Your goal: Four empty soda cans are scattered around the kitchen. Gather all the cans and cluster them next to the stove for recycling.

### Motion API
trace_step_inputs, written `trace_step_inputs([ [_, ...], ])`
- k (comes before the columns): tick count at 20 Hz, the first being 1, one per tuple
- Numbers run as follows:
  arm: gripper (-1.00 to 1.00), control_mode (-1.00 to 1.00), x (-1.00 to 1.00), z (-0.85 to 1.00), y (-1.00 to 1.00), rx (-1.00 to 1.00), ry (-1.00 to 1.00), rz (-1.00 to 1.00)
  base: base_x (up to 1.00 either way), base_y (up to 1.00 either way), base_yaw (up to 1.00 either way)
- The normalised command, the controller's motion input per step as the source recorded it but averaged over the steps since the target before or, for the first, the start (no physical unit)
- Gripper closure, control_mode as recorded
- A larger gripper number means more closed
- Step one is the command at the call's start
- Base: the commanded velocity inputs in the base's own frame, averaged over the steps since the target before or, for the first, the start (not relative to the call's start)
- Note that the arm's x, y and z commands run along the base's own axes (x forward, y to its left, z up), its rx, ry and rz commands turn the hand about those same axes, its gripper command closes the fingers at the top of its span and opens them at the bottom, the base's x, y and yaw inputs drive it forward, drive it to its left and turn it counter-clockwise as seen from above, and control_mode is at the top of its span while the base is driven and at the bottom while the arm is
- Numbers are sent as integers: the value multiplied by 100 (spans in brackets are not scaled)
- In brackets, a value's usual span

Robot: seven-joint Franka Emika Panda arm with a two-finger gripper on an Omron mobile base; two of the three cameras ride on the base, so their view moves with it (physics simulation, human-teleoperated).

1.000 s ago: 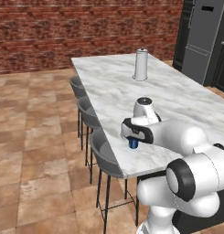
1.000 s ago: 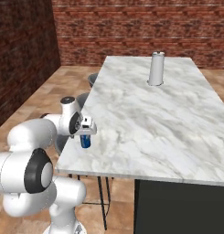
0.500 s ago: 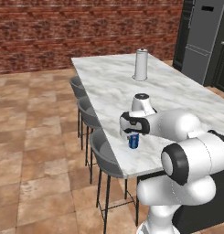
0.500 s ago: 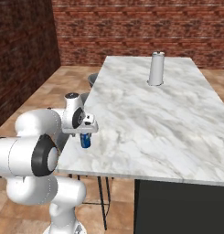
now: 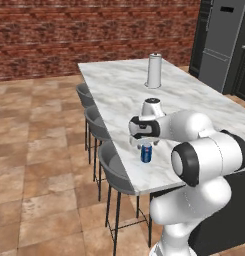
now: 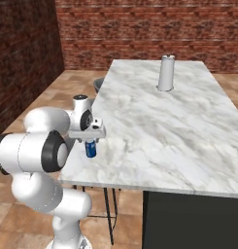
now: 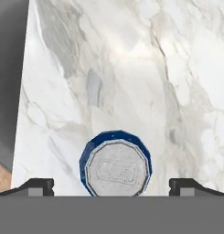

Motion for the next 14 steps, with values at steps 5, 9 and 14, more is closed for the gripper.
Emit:
trace_step_inputs([
  [5,-100,-100,17,-14,0,0,0,0,0,0,0],
  [9,-100,-100,1,-16,0,0,0,0,0,0,0],
  [14,-100,-100,1,-16,0,0,0,0,0,0,0],
])
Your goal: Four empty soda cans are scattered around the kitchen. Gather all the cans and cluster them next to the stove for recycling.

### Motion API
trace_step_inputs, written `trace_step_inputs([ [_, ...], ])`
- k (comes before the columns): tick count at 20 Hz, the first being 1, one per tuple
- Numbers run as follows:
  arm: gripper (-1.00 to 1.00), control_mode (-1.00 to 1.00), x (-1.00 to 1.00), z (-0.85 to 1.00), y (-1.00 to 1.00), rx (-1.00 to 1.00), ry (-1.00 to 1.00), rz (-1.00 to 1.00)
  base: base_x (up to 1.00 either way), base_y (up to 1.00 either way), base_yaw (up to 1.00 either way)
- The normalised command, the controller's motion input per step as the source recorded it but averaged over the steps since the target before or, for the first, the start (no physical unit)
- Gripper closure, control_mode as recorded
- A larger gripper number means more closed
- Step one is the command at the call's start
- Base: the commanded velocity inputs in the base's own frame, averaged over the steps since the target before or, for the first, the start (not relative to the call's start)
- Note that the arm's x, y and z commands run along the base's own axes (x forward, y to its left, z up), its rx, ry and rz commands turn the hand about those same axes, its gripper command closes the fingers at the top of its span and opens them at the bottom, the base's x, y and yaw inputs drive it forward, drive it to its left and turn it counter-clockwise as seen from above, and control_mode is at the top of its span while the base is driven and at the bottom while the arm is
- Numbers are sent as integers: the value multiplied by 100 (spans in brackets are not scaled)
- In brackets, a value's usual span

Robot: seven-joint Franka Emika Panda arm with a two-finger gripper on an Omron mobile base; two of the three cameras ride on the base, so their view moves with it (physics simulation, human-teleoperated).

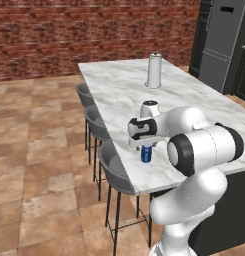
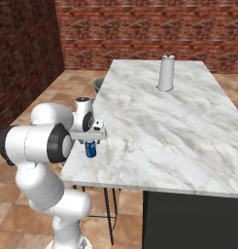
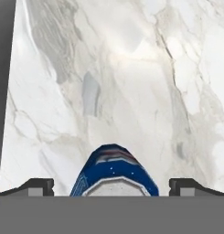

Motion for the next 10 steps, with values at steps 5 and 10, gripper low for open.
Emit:
trace_step_inputs([
  [5,-100,-100,0,-12,-1,0,0,0,0,0,0],
  [10,-100,-100,0,-2,-3,0,0,0,0,0,0],
])
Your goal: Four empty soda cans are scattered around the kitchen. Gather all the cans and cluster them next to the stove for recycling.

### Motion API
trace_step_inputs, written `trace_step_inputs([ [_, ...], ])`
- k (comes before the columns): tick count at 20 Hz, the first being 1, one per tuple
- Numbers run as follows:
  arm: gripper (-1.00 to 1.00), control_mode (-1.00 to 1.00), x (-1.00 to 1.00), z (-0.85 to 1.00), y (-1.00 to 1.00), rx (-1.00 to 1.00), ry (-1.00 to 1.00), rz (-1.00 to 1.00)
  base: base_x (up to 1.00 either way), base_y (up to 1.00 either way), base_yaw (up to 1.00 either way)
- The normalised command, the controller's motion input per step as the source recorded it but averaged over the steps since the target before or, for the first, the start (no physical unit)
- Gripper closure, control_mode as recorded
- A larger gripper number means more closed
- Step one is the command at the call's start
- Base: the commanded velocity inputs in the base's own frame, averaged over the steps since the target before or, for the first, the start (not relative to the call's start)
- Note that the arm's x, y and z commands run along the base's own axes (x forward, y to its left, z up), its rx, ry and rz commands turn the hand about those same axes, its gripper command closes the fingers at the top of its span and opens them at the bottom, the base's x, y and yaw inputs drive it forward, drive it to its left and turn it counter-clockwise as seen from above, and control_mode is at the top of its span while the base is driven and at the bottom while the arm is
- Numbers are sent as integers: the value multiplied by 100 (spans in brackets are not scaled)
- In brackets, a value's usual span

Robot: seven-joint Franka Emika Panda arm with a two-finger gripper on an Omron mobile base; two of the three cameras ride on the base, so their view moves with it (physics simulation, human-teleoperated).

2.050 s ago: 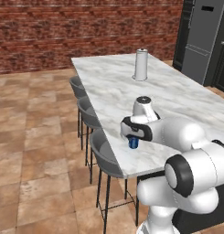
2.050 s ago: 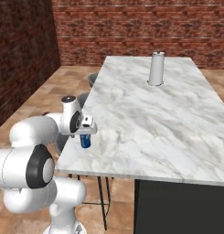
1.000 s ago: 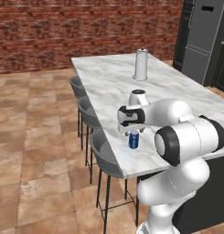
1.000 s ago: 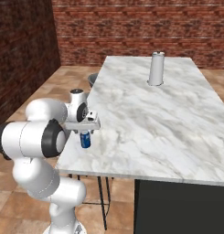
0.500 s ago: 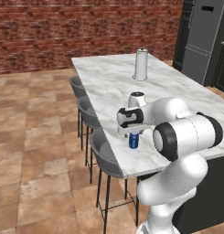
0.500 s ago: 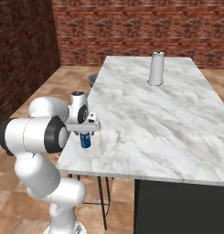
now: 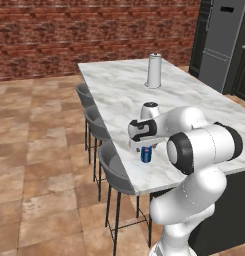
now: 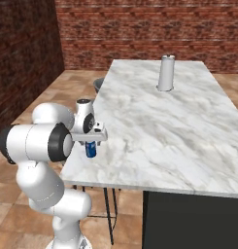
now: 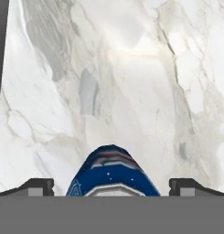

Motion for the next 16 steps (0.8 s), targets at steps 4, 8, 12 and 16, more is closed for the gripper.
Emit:
trace_step_inputs([
  [4,-100,-100,0,0,-4,0,0,0,0,0,0],
  [8,-100,-100,0,0,-3,0,0,0,0,0,0],
  [12,-100,-100,0,0,0,0,0,0,0,0,0],
  [16,-100,-100,0,0,0,0,0,0,0,0,0],
])
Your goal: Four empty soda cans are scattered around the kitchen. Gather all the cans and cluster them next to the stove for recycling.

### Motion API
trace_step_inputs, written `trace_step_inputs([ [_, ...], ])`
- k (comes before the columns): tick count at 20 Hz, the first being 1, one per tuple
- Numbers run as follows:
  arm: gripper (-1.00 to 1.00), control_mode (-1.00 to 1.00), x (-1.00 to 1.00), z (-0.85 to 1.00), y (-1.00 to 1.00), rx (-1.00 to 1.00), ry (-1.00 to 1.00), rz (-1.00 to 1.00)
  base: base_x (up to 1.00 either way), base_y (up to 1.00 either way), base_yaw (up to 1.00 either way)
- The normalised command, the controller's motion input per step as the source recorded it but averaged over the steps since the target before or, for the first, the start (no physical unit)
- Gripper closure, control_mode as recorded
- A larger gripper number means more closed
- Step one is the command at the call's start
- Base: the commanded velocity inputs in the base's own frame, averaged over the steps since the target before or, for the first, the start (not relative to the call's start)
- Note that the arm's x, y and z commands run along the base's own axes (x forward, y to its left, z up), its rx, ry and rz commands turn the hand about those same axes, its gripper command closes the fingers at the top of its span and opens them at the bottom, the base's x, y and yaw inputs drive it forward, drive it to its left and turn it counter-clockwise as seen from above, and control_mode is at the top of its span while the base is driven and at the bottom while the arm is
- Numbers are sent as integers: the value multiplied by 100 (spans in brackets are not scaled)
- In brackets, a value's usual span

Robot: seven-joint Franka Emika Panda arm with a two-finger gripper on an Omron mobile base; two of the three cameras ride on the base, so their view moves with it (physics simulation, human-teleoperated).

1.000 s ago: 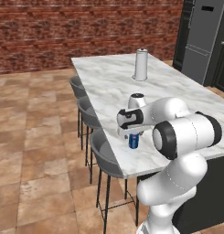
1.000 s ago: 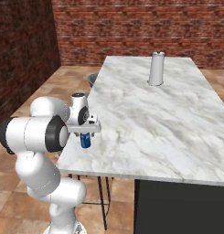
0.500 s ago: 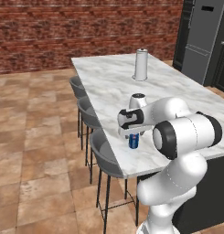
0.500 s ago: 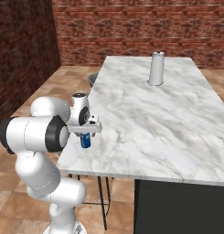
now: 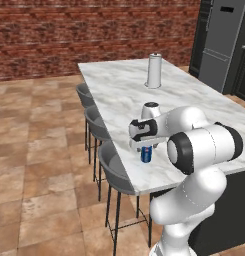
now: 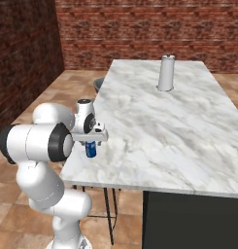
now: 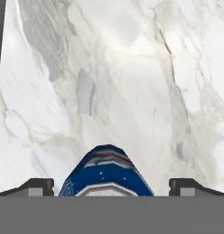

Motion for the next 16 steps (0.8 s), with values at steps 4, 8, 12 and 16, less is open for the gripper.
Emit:
trace_step_inputs([
  [4,-100,-100,0,-1,0,0,0,0,0,0,0],
  [8,-100,-100,0,0,0,0,0,0,0,0,0],
  [12,-100,-100,-2,0,0,0,0,0,0,0,0],
  [16,-100,-100,-1,0,-2,0,0,0,0,0,0],
])
